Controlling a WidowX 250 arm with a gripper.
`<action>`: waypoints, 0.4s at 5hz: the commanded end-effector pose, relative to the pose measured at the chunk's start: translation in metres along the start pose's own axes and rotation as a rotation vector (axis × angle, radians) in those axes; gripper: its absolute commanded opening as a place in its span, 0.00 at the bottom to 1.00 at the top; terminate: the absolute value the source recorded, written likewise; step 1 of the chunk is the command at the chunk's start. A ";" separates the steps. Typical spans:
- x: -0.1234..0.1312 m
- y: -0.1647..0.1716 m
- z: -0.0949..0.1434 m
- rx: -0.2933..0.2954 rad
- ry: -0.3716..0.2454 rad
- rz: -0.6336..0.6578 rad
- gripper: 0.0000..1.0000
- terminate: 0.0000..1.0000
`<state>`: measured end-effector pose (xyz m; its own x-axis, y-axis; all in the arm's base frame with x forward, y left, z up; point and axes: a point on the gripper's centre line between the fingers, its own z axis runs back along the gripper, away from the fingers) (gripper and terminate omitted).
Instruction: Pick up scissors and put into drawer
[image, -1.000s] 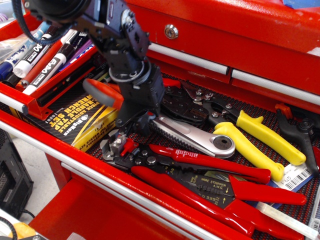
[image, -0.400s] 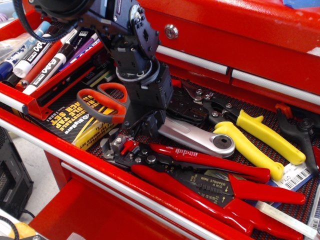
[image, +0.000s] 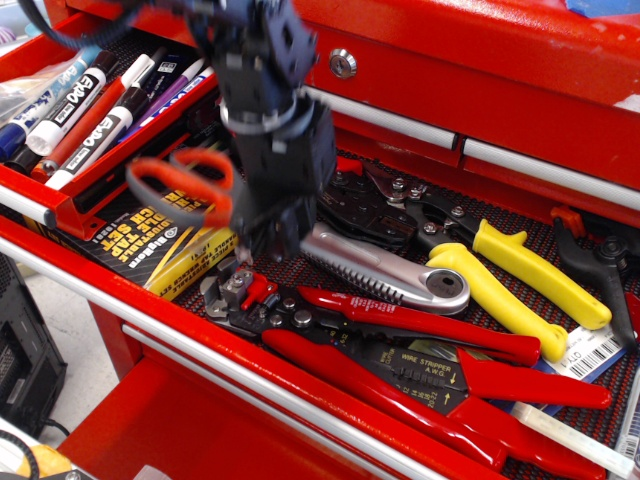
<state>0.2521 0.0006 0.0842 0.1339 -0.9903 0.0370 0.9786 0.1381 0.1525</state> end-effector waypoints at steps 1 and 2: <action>-0.006 0.015 0.062 0.084 0.131 -0.061 0.00 0.00; -0.047 0.028 0.076 0.122 0.123 -0.082 0.00 0.00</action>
<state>0.2607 0.0679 0.1496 0.0815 -0.9945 -0.0656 0.9729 0.0651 0.2220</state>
